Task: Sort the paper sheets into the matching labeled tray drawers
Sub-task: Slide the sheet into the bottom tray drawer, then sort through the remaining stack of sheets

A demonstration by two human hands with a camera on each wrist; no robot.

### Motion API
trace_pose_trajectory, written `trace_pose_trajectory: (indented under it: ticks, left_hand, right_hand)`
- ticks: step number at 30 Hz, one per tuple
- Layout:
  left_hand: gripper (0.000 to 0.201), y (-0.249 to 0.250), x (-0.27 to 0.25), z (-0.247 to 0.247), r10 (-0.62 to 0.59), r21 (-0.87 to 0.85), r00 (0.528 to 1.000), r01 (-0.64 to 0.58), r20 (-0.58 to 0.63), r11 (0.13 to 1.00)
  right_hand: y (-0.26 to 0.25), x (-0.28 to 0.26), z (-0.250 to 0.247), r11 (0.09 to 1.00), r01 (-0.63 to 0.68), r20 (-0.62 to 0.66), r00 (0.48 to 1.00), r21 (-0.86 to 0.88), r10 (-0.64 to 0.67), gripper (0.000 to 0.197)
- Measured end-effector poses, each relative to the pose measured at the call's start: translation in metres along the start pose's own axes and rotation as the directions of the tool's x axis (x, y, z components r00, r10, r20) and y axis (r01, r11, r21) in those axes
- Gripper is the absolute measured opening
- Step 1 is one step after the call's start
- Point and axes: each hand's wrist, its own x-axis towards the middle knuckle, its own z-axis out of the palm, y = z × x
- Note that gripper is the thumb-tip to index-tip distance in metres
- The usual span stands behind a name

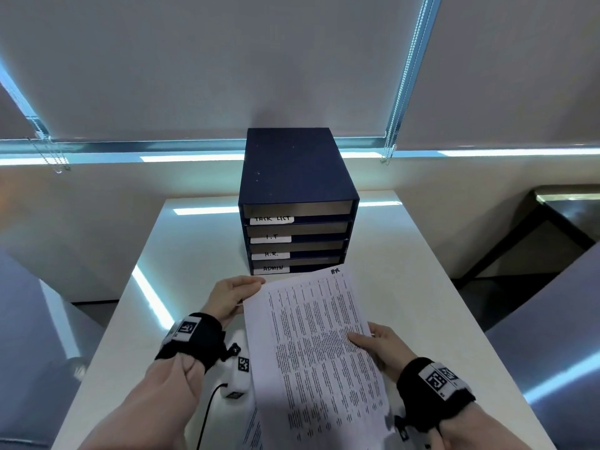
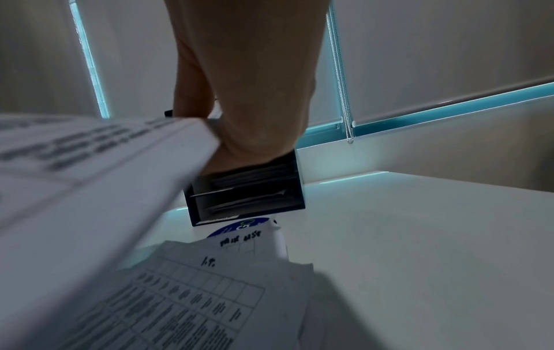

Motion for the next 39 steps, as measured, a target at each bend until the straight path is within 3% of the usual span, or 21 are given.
trace_pose_trajectory:
  ticks: [5, 13, 15, 18, 20, 22, 27, 29, 31, 34, 37, 39]
  left_hand:
    - [0.012, -0.002, 0.004, -0.001, 0.028, -0.014, 0.999, -0.029, -0.028, 0.999]
    - [0.016, -0.01, 0.013, -0.004, 0.045, -0.015, 0.984, -0.048, -0.173, 0.999]
    - [0.029, -0.011, 0.009, 0.002, -0.065, -0.071, 0.993, 0.058, -0.095, 0.996]
    - [0.049, -0.022, -0.002, 0.013, -0.239, -0.131, 0.968, 0.247, 0.072, 0.96]
    - [0.045, -0.035, -0.007, 0.016, -0.265, -0.221, 0.943, 0.308, 0.203, 0.925]
    - [0.039, -0.047, -0.009, 0.016, -0.251, -0.219, 0.936, 0.306, 0.246, 0.926]
    - [0.028, -0.051, 0.007, 0.016, -0.252, -0.046, 0.958, 0.26, 0.133, 0.965]
    - [0.027, -0.051, 0.024, 0.018, -0.218, -0.042, 0.974, 0.221, 0.069, 0.974]
    - [0.029, -0.054, 0.041, 0.019, -0.188, -0.061, 0.982, 0.187, -0.006, 0.98]
    - [0.03, -0.057, 0.067, 0.021, -0.18, -0.118, 0.981, 0.172, -0.066, 0.978]
    - [0.029, -0.045, 0.096, 0.026, -0.171, -0.221, 0.982, 0.15, -0.08, 0.964]
    - [0.022, -0.033, 0.118, 0.028, -0.169, -0.462, 0.984, 0.128, -0.048, 0.877]
  right_hand:
    - [0.001, 0.002, 0.001, 0.999, -0.024, 0.008, 1.0, -0.04, 0.025, 0.027]
    - [0.0, 0.013, 0.011, 0.998, -0.061, -0.047, 0.997, 0.03, 0.063, 0.014]
    - [-0.004, 0.029, 0.01, 0.995, -0.086, -0.118, 0.989, 0.059, 0.092, 0.015]
    - [-0.007, 0.068, 0.002, 0.992, -0.122, -0.199, 0.972, 0.012, 0.122, 0.057]
    - [-0.023, 0.088, 0.005, 0.988, -0.155, -0.261, 0.955, -0.021, 0.144, 0.065]
    - [-0.041, 0.11, 0.008, 0.982, -0.185, -0.256, 0.952, -0.034, 0.17, 0.063]
    - [-0.081, 0.154, 0.021, 0.99, -0.093, -0.239, 0.969, -0.103, 0.066, 0.052]
    - [-0.094, 0.152, 0.028, 0.995, -0.065, -0.245, 0.968, -0.08, 0.044, 0.034]
    - [-0.095, 0.143, 0.027, 0.989, -0.088, -0.208, 0.976, -0.122, 0.062, 0.016]
    - [-0.085, 0.128, 0.014, 0.962, -0.182, -0.127, 0.979, -0.205, 0.159, 0.016]
    - [-0.077, 0.142, 0.009, 0.984, -0.159, -0.078, 0.983, 0.082, 0.165, 0.009]
    - [-0.082, 0.164, 0.017, 0.925, -0.083, -0.078, 0.99, 0.371, 0.12, 0.015]
